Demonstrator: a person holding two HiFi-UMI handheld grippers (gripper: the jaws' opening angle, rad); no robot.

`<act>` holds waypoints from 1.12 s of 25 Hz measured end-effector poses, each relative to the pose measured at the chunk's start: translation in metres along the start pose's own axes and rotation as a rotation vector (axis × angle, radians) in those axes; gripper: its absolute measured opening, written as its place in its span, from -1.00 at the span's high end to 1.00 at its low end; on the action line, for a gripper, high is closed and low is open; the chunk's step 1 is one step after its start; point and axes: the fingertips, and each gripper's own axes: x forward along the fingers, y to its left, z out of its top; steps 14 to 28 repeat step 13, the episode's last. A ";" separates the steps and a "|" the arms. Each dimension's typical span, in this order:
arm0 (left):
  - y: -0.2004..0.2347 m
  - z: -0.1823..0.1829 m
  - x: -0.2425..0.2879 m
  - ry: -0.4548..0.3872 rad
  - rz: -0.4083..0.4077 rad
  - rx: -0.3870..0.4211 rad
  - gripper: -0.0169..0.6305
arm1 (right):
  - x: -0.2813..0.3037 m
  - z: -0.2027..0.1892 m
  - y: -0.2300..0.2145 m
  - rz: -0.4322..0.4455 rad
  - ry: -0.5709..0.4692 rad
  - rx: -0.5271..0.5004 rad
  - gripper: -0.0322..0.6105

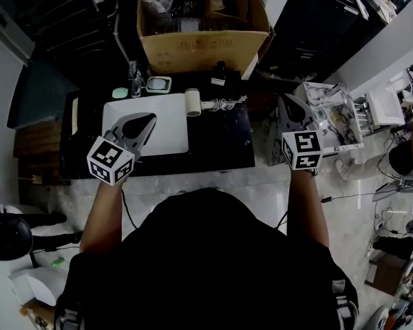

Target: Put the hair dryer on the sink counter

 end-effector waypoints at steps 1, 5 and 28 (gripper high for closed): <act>0.000 0.001 0.001 -0.001 0.001 0.000 0.91 | -0.001 0.001 -0.002 -0.003 -0.001 0.002 0.87; -0.003 0.003 0.004 -0.006 -0.004 -0.001 0.91 | -0.005 0.000 -0.010 -0.017 -0.008 0.010 0.87; -0.007 0.006 0.010 -0.010 -0.001 -0.002 0.91 | -0.005 -0.007 -0.020 -0.010 0.007 0.036 0.87</act>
